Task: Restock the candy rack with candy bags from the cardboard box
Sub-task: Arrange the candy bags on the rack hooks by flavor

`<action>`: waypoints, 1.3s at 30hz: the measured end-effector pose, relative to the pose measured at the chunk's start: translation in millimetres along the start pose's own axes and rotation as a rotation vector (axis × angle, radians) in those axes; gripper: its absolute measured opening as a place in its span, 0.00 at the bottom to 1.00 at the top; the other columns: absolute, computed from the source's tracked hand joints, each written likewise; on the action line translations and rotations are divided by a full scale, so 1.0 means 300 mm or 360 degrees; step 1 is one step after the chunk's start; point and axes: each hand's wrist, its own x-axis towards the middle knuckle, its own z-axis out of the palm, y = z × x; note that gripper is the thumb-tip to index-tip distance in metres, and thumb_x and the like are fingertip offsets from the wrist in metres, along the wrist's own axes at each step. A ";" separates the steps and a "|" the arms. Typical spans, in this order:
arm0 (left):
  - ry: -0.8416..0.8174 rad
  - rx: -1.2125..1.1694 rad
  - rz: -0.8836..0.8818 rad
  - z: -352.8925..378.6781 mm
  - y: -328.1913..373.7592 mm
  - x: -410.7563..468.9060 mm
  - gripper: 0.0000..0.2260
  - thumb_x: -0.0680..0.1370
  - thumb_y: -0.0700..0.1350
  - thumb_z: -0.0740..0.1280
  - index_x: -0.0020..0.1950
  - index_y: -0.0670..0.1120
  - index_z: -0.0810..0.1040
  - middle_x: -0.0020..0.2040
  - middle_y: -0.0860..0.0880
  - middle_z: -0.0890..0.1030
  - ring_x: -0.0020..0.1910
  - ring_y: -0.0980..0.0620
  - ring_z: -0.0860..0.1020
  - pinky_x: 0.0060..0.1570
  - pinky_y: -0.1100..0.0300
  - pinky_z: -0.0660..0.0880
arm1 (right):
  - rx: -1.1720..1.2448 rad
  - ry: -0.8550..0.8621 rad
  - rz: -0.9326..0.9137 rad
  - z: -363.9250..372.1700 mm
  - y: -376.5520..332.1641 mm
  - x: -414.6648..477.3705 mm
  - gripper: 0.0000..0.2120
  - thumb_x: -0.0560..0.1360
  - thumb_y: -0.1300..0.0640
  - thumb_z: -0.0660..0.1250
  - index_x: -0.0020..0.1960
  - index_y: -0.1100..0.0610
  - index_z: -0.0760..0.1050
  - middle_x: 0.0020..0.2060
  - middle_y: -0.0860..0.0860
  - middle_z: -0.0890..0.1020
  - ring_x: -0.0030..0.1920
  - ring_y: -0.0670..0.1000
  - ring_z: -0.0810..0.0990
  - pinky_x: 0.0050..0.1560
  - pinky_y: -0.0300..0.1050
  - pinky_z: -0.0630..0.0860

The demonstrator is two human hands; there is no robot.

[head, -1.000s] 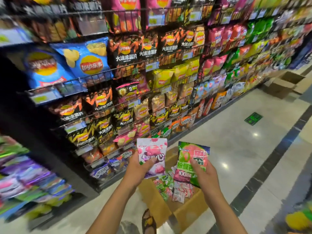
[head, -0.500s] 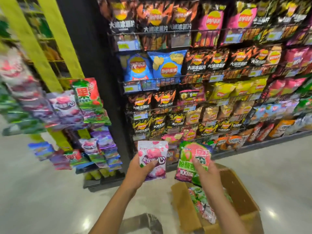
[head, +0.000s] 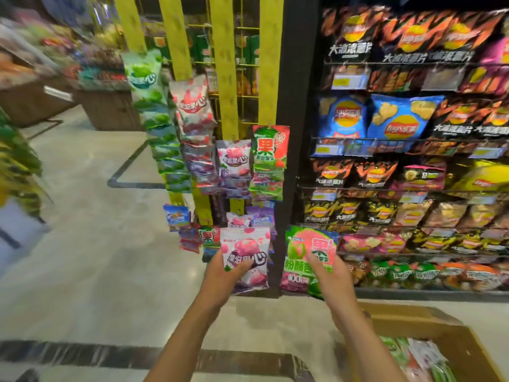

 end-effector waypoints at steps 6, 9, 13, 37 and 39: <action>0.0025 0.0002 0.0031 -0.321 -0.022 0.040 0.20 0.79 0.41 0.75 0.69 0.51 0.77 0.58 0.52 0.87 0.57 0.49 0.86 0.59 0.45 0.83 | -0.0046 -0.0033 -0.0019 0.342 -0.021 -0.025 0.09 0.79 0.49 0.71 0.58 0.48 0.81 0.50 0.45 0.87 0.50 0.44 0.85 0.50 0.46 0.80; 0.0037 -0.0014 0.0046 -0.439 -0.021 0.062 0.19 0.79 0.41 0.75 0.68 0.51 0.77 0.58 0.52 0.87 0.57 0.50 0.86 0.60 0.45 0.82 | -0.0065 -0.0057 -0.0038 0.467 -0.030 -0.030 0.11 0.79 0.48 0.71 0.60 0.48 0.80 0.50 0.44 0.87 0.51 0.44 0.85 0.50 0.46 0.80; 0.0030 -0.0033 0.0034 -0.541 -0.013 0.079 0.18 0.79 0.40 0.74 0.68 0.50 0.77 0.57 0.52 0.87 0.55 0.50 0.87 0.60 0.45 0.82 | -0.0069 -0.0082 -0.0047 0.578 -0.047 -0.030 0.13 0.79 0.47 0.71 0.62 0.48 0.80 0.52 0.43 0.86 0.54 0.45 0.84 0.54 0.48 0.80; 0.0009 0.0040 0.0133 -0.355 0.189 0.483 0.32 0.72 0.61 0.78 0.73 0.56 0.72 0.67 0.58 0.78 0.68 0.53 0.76 0.70 0.44 0.75 | -0.0068 -0.0066 -0.0248 0.525 -0.170 0.446 0.36 0.75 0.34 0.70 0.77 0.50 0.69 0.71 0.45 0.75 0.72 0.49 0.73 0.73 0.56 0.70; -0.0032 0.0029 0.0151 -0.313 0.207 0.522 0.26 0.77 0.54 0.76 0.72 0.55 0.73 0.65 0.60 0.78 0.66 0.55 0.77 0.71 0.46 0.75 | -0.0047 -0.0053 -0.0260 0.492 -0.191 0.499 0.34 0.75 0.35 0.70 0.75 0.50 0.70 0.71 0.42 0.74 0.71 0.48 0.72 0.73 0.54 0.69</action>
